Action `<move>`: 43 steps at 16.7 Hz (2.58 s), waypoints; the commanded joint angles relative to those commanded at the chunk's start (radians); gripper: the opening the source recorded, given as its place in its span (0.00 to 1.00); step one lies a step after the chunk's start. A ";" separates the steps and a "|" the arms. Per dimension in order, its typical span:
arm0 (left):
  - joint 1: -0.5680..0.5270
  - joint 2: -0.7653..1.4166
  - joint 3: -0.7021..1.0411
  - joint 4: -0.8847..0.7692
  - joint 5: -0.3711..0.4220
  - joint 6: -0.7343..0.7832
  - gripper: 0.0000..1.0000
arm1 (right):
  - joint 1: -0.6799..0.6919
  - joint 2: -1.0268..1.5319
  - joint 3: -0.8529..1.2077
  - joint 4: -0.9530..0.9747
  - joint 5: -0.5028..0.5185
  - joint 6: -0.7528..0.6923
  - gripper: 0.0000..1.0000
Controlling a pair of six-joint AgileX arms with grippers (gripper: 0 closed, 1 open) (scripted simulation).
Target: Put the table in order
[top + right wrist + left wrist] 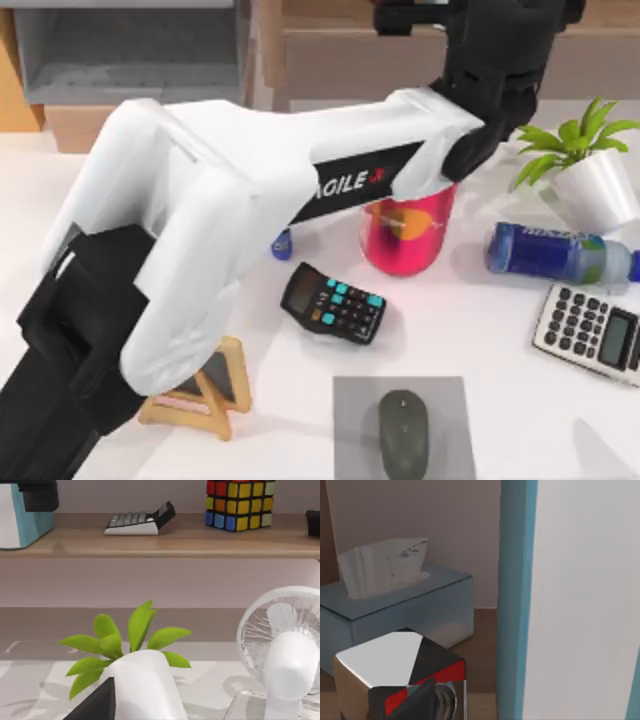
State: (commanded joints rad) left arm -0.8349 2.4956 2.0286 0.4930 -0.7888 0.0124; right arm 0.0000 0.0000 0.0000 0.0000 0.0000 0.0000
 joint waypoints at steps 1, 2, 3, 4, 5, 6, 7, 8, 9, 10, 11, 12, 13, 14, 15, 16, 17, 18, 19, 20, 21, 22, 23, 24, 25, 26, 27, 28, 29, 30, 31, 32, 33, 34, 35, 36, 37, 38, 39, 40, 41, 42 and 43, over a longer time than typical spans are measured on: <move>-0.004 0.000 -0.004 0.001 0.000 0.001 1.00 | 0.000 0.000 0.000 0.000 0.000 0.000 1.00; -0.005 0.001 -0.001 0.000 -0.001 0.001 1.00 | 0.000 0.000 0.000 0.000 0.000 0.000 1.00; -0.007 0.004 0.012 -0.007 -0.006 0.000 1.00 | 0.000 0.000 0.000 0.000 0.000 0.000 1.00; -0.008 0.009 0.030 -0.019 -0.009 0.000 1.00 | 0.000 0.000 0.000 0.000 0.000 0.000 1.00; -0.008 0.018 0.052 -0.034 -0.008 0.001 1.00 | 0.000 0.000 0.000 0.000 0.000 0.000 1.00; -0.003 0.030 0.078 -0.048 -0.002 0.001 1.00 | 0.000 0.000 0.000 0.000 0.000 0.000 1.00; 0.006 0.045 0.102 -0.058 0.006 0.000 1.00 | 0.000 0.000 0.000 0.000 0.000 0.000 1.00; 0.016 0.059 0.122 -0.063 0.016 -0.001 1.00 | 0.000 0.000 0.000 0.000 0.000 0.000 1.00; 0.023 0.069 0.133 -0.066 0.023 -0.002 1.00 | 0.000 0.000 0.000 0.000 0.000 0.000 1.00; 0.025 0.072 0.136 -0.066 0.026 -0.002 1.00 | 0.000 0.000 0.000 0.000 0.000 0.000 1.00; 0.025 0.072 0.136 -0.066 0.026 -0.002 1.00 | 0.000 0.000 0.000 0.000 0.000 0.000 1.00; 0.025 0.072 0.136 -0.066 0.026 -0.002 1.00 | 0.000 0.000 0.000 0.000 0.000 0.000 1.00; 0.025 0.072 0.136 -0.066 0.026 -0.002 1.00 | 0.000 0.000 0.000 0.000 0.000 0.000 1.00; 0.025 0.072 0.136 -0.066 0.026 -0.002 0.92 | 0.000 0.000 0.000 0.000 0.000 0.000 1.00; 0.025 0.072 0.136 -0.066 0.026 -0.002 0.85 | 0.000 0.000 0.000 0.000 0.000 0.000 1.00; 0.025 0.072 0.136 -0.066 0.026 -0.002 0.77 | 0.000 0.000 0.000 0.000 0.000 0.000 1.00; 0.025 0.072 0.136 -0.066 0.026 -0.002 0.70 | 0.000 0.000 0.000 0.000 0.000 0.000 1.00; 0.025 0.072 0.136 -0.066 0.026 -0.002 0.62 | 0.000 0.000 0.000 0.000 0.000 0.000 1.00; 0.025 0.072 0.136 -0.066 0.026 -0.002 0.55 | 0.000 0.000 0.000 0.000 0.000 0.000 1.00; 0.025 0.072 0.136 -0.066 0.026 -0.002 0.47 | 0.000 0.000 0.000 0.000 0.000 0.000 1.00; 0.025 0.072 0.136 -0.066 0.026 -0.002 0.40 | 0.000 0.000 0.000 0.000 0.000 0.000 1.00; 0.025 0.072 0.136 -0.066 0.026 -0.002 0.32 | 0.000 0.000 0.000 0.000 0.000 0.000 1.00; 0.025 0.072 0.136 -0.066 0.026 -0.002 0.25 | 0.000 0.000 0.000 0.000 0.000 0.000 1.00; 0.025 0.072 0.136 -0.066 0.026 -0.002 0.17 | 0.000 0.000 0.000 0.000 0.000 0.000 1.00; 0.025 0.072 0.136 -0.066 0.026 -0.002 0.10 | 0.000 0.000 0.000 0.000 0.000 0.000 1.00; 0.025 0.072 0.136 -0.066 0.026 -0.002 0.02 | 0.000 0.000 0.000 0.000 0.000 0.000 1.00; 0.025 0.072 0.136 -0.066 0.026 -0.002 0.00 | 0.000 0.000 0.000 0.000 0.000 0.000 1.00; 0.025 0.072 0.136 -0.066 0.026 -0.002 0.00 | 0.000 0.000 0.000 0.000 0.000 0.000 1.00; 0.025 0.072 0.136 -0.066 0.026 -0.002 0.00 | 0.000 0.000 0.000 0.000 0.000 0.000 1.00; 0.025 0.072 0.136 -0.066 0.026 -0.002 0.00 | 0.000 0.000 0.000 0.000 0.000 0.000 1.00; 0.025 0.072 0.136 -0.066 0.026 -0.002 0.00 | 0.000 0.000 0.000 0.000 0.000 0.000 1.00; 0.025 0.072 0.136 -0.066 0.026 -0.002 0.00 | 0.000 0.000 0.000 0.000 0.000 0.000 1.00; 0.025 0.072 0.136 -0.066 0.026 -0.002 0.00 | 0.000 0.000 0.000 0.000 0.000 0.000 1.00; 0.025 0.072 0.136 -0.066 0.026 -0.002 0.00 | 0.000 0.000 0.000 0.000 0.000 0.000 1.00; 0.022 0.071 0.136 -0.066 0.025 -0.001 0.00 | 0.000 0.000 0.000 0.000 0.000 0.000 1.00; 0.021 0.068 0.134 -0.065 0.025 -0.001 0.00 | 0.000 0.000 0.000 0.000 0.000 0.000 1.00; 0.018 0.058 0.123 -0.061 0.022 -0.001 0.00 | 0.000 0.000 0.000 0.000 0.000 0.000 1.00; 0.013 0.042 0.105 -0.054 0.017 0.000 0.00 | 0.000 0.000 0.000 0.000 0.000 0.000 1.00; 0.007 0.024 0.080 -0.046 0.011 0.000 0.00 | 0.000 0.000 0.000 0.000 0.000 0.000 1.00; 0.000 0.004 0.050 -0.036 0.004 0.001 0.00 | 0.000 0.000 0.000 0.000 0.000 0.000 1.00; -0.007 -0.017 0.019 -0.026 -0.003 0.002 0.00 | 0.000 0.000 0.000 0.000 0.000 0.000 1.00; -0.014 -0.037 -0.012 -0.016 -0.010 0.002 0.00 | 0.000 0.000 0.000 0.000 0.000 0.000 1.00; -0.020 -0.055 -0.040 -0.007 -0.017 0.003 0.00 | 0.000 0.000 0.000 0.000 0.000 0.000 1.00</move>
State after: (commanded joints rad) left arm -0.8546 2.4410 1.9889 0.4858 -0.8060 0.0154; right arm 0.0000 0.0000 0.0000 0.0000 0.0000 0.0000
